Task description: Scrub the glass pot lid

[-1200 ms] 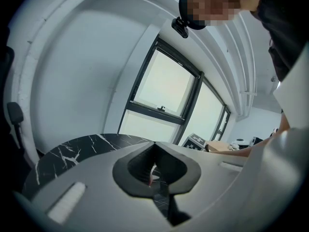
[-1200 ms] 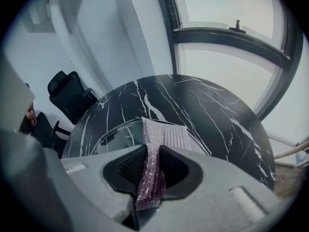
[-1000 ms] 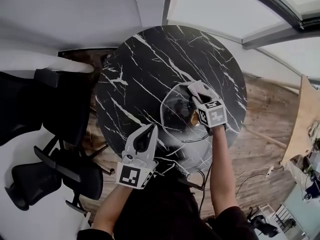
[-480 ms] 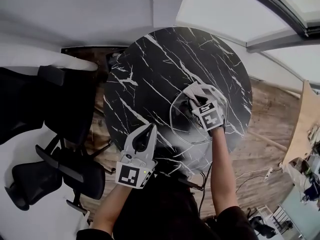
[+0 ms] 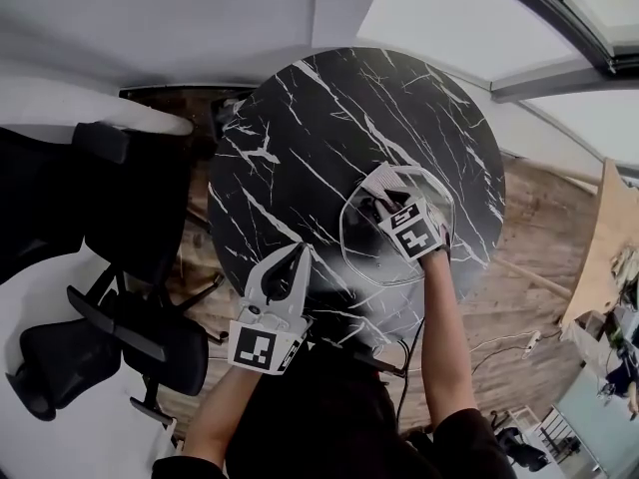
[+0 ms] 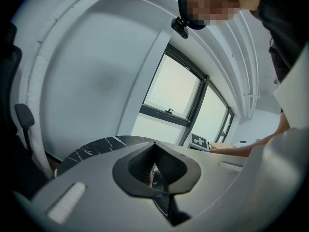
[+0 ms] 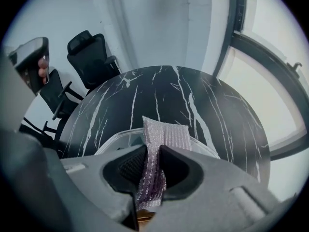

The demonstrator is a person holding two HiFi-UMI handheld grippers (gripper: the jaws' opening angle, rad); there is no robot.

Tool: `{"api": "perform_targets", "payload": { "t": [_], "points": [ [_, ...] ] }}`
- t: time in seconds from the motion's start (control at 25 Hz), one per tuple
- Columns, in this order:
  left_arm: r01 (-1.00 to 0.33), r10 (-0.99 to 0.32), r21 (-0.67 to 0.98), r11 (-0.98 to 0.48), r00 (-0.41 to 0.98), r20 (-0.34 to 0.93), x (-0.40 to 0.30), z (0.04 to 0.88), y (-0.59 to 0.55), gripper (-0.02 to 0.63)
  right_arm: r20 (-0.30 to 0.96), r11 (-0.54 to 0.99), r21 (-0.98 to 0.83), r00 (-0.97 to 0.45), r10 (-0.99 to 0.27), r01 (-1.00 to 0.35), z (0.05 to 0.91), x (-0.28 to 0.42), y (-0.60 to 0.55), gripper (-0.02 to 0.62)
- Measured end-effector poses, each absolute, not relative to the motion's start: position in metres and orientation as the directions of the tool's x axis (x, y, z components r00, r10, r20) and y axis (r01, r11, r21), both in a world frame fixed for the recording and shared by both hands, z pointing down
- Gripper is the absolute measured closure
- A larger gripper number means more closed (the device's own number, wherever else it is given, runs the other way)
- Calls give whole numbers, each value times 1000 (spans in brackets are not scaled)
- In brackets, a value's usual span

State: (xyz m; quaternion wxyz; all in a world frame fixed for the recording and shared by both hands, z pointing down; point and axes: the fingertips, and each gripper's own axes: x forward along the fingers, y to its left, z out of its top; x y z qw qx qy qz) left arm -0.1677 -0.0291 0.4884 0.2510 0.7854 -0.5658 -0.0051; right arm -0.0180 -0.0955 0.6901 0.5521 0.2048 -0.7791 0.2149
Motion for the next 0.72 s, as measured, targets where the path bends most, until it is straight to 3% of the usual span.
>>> {"api": "perform_targets", "payload": {
  "t": [0.52,0.72],
  "points": [
    [-887,-896,397,-236,357,265,-170,488,-21,603,945,972,-142,-319,76,-189,693,-42,-45,512],
    [-892,-903,391,-224,341,260,-168,486,-17,603,947,980,-136,-310,86,-145,694,-50,-27,512]
  ]
}}
